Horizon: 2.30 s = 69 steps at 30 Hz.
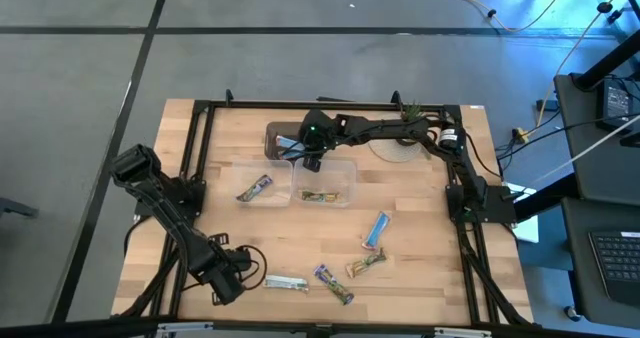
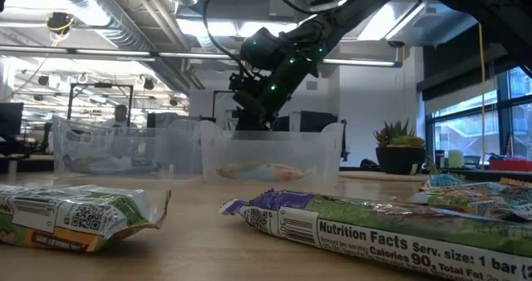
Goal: Pick and place Granola Bars by type
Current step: Put the red granola bar into the black bin
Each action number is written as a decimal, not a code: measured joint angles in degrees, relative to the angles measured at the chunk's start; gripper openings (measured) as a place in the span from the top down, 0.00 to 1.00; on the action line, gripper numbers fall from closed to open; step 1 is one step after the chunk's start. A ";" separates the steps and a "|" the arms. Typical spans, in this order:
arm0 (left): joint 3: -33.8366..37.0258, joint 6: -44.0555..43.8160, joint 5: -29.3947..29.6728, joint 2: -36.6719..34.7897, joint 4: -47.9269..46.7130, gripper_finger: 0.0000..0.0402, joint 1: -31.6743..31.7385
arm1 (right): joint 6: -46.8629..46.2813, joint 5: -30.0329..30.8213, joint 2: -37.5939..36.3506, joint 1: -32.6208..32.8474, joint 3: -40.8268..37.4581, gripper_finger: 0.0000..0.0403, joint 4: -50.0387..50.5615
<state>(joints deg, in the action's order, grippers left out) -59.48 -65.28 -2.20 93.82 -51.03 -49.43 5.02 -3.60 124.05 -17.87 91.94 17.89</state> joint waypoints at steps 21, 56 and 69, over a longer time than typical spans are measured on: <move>0.00 0.78 -0.35 0.00 0.01 0.53 0.02 | 0.24 -0.04 0.00 0.00 -0.02 0.70 0.02; -0.02 -1.62 4.69 2.20 -0.02 0.29 -2.12 | -3.23 3.99 -4.91 -0.20 -0.07 0.43 3.70; -0.65 -0.91 1.20 11.72 -0.45 0.29 -5.93 | -3.41 3.02 -15.38 0.55 -0.04 0.43 6.39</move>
<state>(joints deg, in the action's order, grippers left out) -60.13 -66.19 -0.99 105.54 -51.47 -55.36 1.61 -0.57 108.67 -17.32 91.90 24.28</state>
